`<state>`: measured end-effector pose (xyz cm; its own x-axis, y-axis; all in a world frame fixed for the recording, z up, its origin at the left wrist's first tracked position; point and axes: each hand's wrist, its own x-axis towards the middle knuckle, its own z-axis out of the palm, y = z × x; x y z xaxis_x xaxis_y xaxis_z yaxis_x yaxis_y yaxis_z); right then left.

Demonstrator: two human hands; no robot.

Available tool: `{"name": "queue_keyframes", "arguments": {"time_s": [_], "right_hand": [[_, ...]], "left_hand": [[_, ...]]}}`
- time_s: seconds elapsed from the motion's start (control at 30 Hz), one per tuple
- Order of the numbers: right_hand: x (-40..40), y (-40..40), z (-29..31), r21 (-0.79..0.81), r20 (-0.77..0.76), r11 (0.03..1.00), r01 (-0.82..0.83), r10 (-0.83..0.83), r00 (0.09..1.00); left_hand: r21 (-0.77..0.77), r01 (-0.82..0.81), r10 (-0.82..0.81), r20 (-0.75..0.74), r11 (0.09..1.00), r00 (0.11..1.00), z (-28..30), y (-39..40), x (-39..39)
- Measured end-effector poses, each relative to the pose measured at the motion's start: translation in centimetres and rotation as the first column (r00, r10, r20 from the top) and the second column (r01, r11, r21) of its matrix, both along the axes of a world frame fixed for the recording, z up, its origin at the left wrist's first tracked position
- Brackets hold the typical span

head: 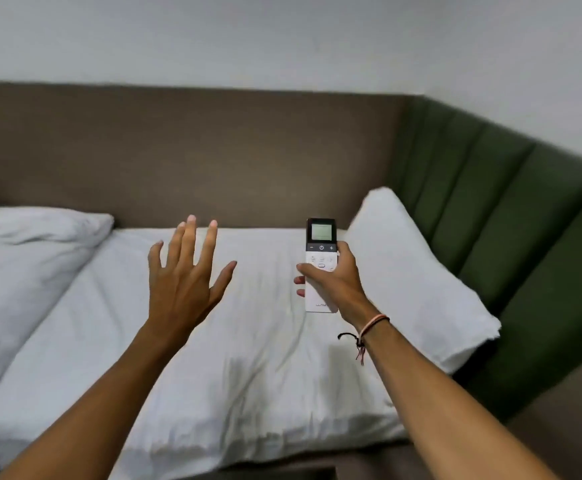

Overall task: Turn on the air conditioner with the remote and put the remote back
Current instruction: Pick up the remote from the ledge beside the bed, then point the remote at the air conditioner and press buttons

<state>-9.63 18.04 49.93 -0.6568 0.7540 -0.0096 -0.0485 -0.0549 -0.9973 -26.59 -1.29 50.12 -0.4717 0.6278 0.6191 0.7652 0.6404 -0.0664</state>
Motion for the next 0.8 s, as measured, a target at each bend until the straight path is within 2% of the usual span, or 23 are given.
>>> {"name": "queue_keyframes", "arguments": {"time_s": [0.13, 0.37, 0.6, 0.8], "right_hand": [[-4.7, -3.2, 10.2, 0.062, -0.172, 0.984, -0.165, 0.173, 0.970], [-10.6, -10.1, 23.6, 0.166, -0.301, 0.938, -0.304, 0.342, 0.890], [-14.0, -16.5, 33.2, 0.123, -0.389, 0.850, -0.512, 0.516, 0.763], [-16.1, -20.4, 37.6, 0.233, -0.324, 0.792, -0.565, 0.611, 0.722]], "left_hand": [[0.041, -0.091, 0.096, -0.126, 0.995, 0.987, 9.4, -5.0, -3.6], [0.132, -0.245, 0.272, -0.253, 0.960, 0.928, 21.7, -12.7, -6.5], [0.154, -0.383, 0.412, -0.278, 0.911, 0.868, 30.5, -20.1, -7.1], [0.163, -0.463, 0.491, -0.280, 0.871, 0.825, 34.5, -25.1, -6.7]]}}
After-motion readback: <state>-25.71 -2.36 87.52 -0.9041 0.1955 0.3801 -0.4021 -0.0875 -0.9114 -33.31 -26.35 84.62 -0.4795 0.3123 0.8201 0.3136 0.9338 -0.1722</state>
